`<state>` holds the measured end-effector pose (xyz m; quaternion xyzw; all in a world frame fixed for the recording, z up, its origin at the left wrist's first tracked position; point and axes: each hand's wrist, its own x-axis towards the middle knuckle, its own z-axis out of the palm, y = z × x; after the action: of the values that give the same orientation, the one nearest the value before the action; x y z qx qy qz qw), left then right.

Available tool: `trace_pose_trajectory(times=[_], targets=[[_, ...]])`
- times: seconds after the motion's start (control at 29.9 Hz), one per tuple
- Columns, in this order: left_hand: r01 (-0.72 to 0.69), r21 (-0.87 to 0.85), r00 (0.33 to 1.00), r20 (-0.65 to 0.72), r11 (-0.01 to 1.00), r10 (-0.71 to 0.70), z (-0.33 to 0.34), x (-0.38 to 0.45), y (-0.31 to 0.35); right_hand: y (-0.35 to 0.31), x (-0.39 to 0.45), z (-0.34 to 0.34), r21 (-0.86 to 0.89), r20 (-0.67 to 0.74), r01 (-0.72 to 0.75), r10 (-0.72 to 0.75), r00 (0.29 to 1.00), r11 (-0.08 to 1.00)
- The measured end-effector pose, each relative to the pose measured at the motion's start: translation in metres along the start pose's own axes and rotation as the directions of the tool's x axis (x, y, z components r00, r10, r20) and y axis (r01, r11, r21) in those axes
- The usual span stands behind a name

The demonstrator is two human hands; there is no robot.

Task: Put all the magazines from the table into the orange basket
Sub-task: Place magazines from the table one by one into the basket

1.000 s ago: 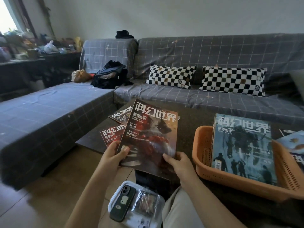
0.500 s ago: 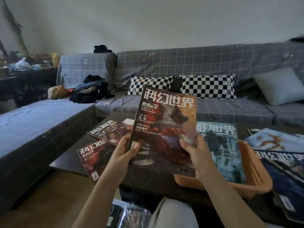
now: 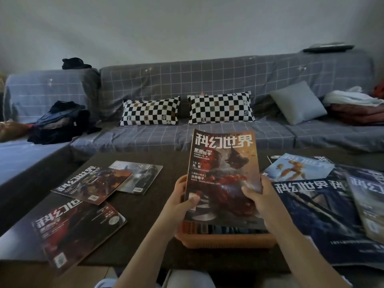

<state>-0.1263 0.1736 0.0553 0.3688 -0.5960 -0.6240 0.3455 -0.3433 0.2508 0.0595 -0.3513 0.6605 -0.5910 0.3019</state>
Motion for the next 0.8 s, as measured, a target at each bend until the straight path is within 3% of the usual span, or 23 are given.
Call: trace_pose_trajectory(times=[0.13, 0.23, 0.33, 0.57, 0.74, 0.8], targets=[[0.091, 0.223, 0.993, -0.100, 0.971, -0.070, 0.022, 0.018, -0.007, 0.013, 0.012, -0.010, -0.172, -0.039, 0.069, -0.077, 0.996, 0.983], [0.094, 0.464, 0.988, -0.154, 0.881, -0.024, 0.032, 0.026, -0.012, 0.020, 0.019, -0.014, -0.369, -0.018, 0.105, -0.120, 0.993, 0.924], [0.091, 0.563, 0.973, -0.226, 0.821, 0.047, 0.033, 0.032, -0.018, 0.023, 0.023, -0.014, -0.432, -0.038, 0.101, -0.130, 0.991, 0.896], [0.094, 0.679, 0.943, -0.296, 0.728, 0.155, 0.031, 0.032, -0.026, 0.028, 0.024, -0.004, -0.592, -0.166, -0.045, -0.067, 0.984, 0.805], [0.090, 0.670, 0.946, -0.289, 0.737, 0.148, 0.032, 0.032, -0.027, 0.033, 0.027, -0.004, -0.589, -0.144, -0.054, -0.038, 0.989, 0.806], [0.101, 0.669, 0.948, -0.289, 0.737, 0.133, 0.031, 0.032, -0.027, 0.032, 0.026, -0.006, -0.548, -0.151, -0.117, 0.040, 0.988, 0.828]])
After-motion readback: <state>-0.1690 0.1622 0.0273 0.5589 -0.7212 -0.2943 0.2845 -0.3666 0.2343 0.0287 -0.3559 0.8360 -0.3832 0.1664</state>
